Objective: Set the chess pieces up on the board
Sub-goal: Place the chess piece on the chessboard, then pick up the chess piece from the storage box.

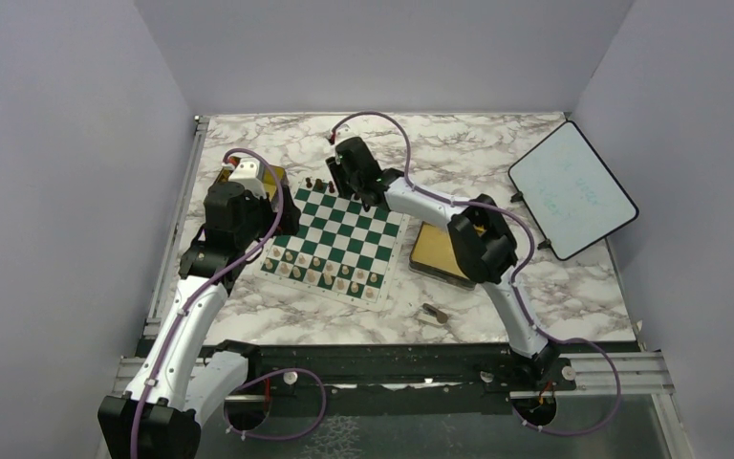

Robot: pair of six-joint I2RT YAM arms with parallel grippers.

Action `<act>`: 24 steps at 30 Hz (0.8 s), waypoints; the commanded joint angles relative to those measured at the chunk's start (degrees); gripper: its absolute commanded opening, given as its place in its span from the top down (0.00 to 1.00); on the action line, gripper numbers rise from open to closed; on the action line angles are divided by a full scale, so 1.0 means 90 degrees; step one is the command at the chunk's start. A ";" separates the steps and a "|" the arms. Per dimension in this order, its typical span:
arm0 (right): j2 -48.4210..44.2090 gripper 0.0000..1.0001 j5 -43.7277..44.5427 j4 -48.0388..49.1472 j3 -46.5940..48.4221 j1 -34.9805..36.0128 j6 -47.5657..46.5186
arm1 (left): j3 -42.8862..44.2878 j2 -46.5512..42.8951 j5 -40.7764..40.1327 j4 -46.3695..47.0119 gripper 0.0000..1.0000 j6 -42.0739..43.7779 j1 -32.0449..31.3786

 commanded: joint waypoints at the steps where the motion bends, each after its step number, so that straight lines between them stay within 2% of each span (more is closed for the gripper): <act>1: -0.0635 0.56 0.0109 -0.0188 0.0075 0.0034 0.0040 | 0.0073 -0.0080 -0.0249 -0.0078 0.01 0.0018 -0.0023; 7: -0.1040 0.53 0.0060 -0.0437 -0.0273 0.0035 0.0034 | -0.0032 -0.0014 -0.0305 -0.0070 0.01 -0.0007 -0.0024; 11: -0.1633 0.48 -0.0018 -0.0471 -0.0812 0.0034 0.0118 | -0.0045 0.0102 -0.0333 -0.0070 0.01 -0.0015 -0.0024; 16: -0.2927 0.41 -0.0049 -0.0305 -0.2039 0.0035 0.0350 | -0.0054 0.0198 -0.0651 -0.0048 0.01 -0.0083 -0.0015; 18: -0.3498 0.34 -0.0227 -0.0151 -0.2629 0.0034 0.0447 | -0.0028 0.0250 -0.0771 -0.0031 0.03 -0.0102 -0.0015; 24: -0.4827 0.23 -0.0717 -0.0057 -0.4057 0.0034 0.0778 | 0.0394 0.0908 -0.1034 -0.0056 0.11 -0.0218 0.0107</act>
